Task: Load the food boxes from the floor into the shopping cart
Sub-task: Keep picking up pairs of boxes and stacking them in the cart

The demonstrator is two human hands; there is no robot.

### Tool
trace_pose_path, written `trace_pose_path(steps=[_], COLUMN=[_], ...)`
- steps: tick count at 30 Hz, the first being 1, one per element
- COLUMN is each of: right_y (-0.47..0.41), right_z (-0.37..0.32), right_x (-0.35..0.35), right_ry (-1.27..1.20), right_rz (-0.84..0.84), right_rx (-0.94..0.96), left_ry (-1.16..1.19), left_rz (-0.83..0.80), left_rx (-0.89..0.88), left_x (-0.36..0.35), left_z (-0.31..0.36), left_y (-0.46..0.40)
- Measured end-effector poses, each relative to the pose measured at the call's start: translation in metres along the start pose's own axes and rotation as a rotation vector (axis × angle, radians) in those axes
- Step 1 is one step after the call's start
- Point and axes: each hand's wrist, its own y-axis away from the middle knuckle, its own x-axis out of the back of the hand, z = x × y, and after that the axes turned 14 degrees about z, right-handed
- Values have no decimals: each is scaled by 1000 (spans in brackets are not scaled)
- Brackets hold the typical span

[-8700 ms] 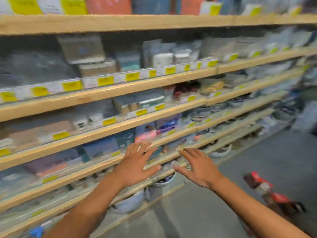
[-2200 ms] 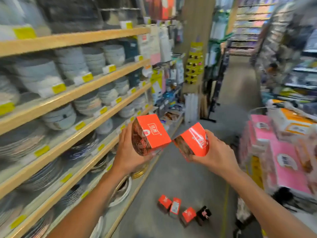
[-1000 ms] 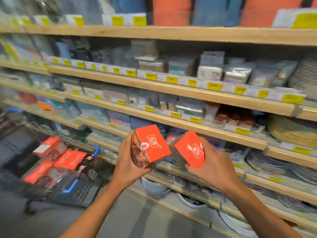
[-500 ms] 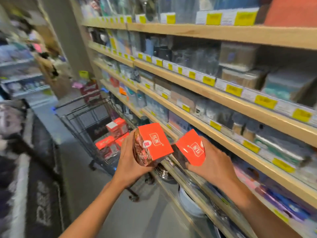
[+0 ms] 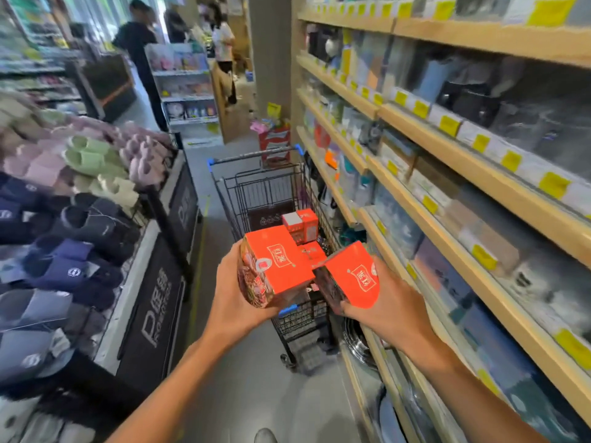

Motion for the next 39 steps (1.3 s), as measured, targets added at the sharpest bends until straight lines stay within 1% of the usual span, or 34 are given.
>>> trace_pose_path(steps=[3,7,11,16,20,23,26,31,39], right_y=[-37,-88,-134,-183,-224,-259,-299,-362,-426], right_z=[-15,-32,-44,-42,-26,-9,8,38,69], right_x=[-32,-76,-115,-152,-179,-205,-237,-288,-361], right_ry=[-10,0,24,56,76,63,31,7,66], right_rz=[-29,-50,-68,-93,-111,-147,-189,-258,-296], right_rx=[19,17,-2,-58,-100,-122,-139,-163,-172], left_ry=[-35,-33,-35,-33,-33,-41,-26,-76,-150], left_rz=[6,-20,-17,-65,-68,-77,-125,-202,-215], left_rx=[37,149,179,211,256,323,398,485,551], left_x=[5,12,12,-1,-26,-49,-75,-119,-182], left_z=[-41,-102,-142,-190,-224,-257,-290,-363,-467], left_y=[-24,-64,-105,-147,-177,-197,-218,-252,-282])
